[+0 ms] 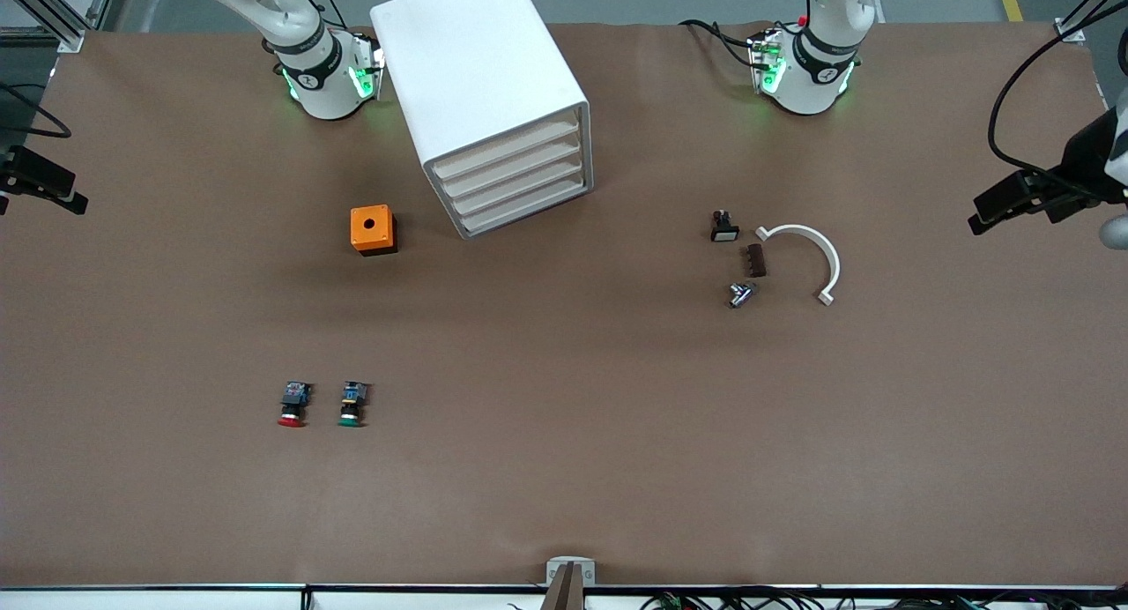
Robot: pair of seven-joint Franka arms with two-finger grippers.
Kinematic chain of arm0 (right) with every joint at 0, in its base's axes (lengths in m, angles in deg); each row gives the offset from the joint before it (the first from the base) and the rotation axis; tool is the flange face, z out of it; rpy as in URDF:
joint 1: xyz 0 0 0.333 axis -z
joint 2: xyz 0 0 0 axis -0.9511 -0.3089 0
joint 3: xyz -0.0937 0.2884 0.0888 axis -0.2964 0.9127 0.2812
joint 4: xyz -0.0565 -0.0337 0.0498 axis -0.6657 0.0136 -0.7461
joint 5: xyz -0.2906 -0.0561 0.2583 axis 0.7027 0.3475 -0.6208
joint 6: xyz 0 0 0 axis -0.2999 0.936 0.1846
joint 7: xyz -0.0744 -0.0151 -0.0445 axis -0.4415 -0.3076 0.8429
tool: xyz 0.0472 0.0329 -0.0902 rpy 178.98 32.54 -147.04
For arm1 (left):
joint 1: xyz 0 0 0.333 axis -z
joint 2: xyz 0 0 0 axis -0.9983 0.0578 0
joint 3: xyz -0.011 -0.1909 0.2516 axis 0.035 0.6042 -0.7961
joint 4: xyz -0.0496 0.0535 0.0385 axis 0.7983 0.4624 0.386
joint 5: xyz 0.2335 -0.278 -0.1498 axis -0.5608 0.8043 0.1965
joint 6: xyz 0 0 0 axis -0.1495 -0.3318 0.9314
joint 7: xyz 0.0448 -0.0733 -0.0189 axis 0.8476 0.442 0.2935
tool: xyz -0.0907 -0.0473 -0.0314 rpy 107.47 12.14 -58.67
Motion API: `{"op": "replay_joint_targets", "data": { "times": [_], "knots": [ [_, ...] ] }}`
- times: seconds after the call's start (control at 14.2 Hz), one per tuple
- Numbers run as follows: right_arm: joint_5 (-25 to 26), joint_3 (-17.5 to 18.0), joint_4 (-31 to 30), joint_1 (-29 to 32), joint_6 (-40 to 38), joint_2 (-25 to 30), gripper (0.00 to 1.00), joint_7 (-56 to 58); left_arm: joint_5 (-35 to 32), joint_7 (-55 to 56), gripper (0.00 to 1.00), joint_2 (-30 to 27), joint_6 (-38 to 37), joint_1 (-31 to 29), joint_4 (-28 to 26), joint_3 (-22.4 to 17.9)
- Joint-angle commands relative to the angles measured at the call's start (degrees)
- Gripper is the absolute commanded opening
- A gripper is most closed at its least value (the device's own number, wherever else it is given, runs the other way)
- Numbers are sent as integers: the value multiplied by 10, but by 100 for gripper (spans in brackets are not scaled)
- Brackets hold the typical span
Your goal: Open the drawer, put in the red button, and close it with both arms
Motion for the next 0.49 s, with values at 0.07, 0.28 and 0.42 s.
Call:
{"op": "replay_joint_targets", "data": {
  "times": [0.07,0.28,0.42],
  "knots": [
    [8,7,-7,5,-3,12,100,-6,9,-10,100,35,-3,-19,4,0],
    [9,6,-2,7,-2,8,100,1,9,1,100,78,-5,-14,1,1],
    [5,6,8,28,-2,0,100,1,9,3,100,109,-12,-4,0,6]
  ]
}}
